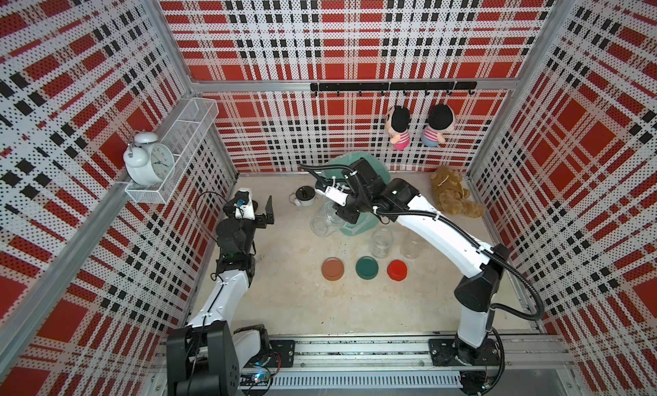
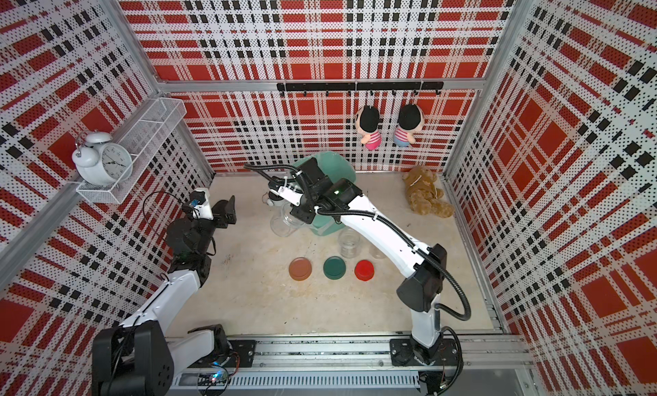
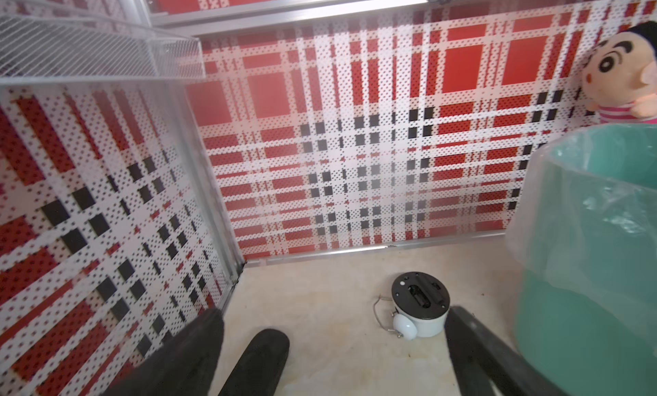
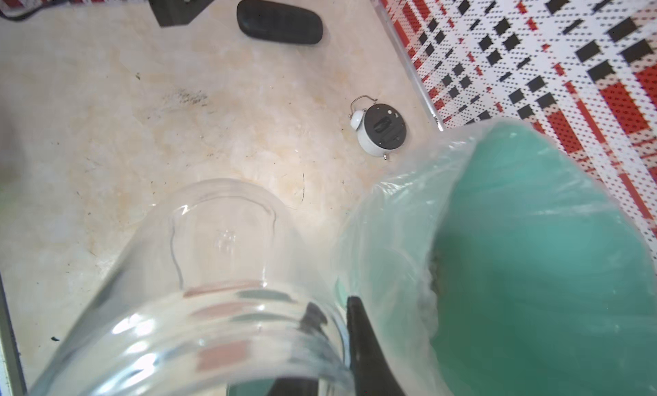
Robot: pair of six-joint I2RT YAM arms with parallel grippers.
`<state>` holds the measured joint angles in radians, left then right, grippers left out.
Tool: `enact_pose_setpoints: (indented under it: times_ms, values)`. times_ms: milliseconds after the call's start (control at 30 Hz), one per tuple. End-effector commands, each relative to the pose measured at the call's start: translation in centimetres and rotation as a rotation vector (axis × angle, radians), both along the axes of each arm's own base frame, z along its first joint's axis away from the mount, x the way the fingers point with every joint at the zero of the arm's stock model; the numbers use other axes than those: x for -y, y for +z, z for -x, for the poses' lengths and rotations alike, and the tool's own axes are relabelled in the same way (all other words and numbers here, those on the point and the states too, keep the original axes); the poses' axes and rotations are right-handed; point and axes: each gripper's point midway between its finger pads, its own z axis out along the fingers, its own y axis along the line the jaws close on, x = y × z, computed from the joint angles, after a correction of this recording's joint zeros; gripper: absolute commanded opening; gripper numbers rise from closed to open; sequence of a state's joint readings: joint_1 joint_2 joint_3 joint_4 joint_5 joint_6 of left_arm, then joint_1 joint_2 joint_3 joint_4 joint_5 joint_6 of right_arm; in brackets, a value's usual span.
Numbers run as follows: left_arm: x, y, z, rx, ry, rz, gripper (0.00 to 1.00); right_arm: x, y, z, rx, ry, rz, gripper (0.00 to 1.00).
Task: Empty moldy peanuts from jars
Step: Place the jar at the center of the board.
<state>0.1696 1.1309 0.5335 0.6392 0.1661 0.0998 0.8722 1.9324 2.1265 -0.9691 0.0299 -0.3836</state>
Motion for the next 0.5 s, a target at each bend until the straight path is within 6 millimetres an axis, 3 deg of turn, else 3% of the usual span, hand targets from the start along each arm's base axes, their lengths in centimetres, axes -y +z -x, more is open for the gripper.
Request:
enact_pose_setpoints:
  times_ms: [0, 267, 467]
  values:
    - [-1.3, -0.2, 0.1, 0.016, 0.057, 0.056, 0.98, -1.0, -0.6, 0.5, 0.06, 0.051, 0.12, 0.0]
    - [-2.6, -1.6, 0.0, 0.004, 0.097, 0.109, 0.98, -3.4, -6.9, 0.1, 0.061, 0.113, 0.314, 0.0]
    - [-2.5, -2.5, -0.2, -0.006, 0.084, 0.137, 0.98, -4.5, -10.7, -1.5, 0.068, 0.093, 0.374, 0.0]
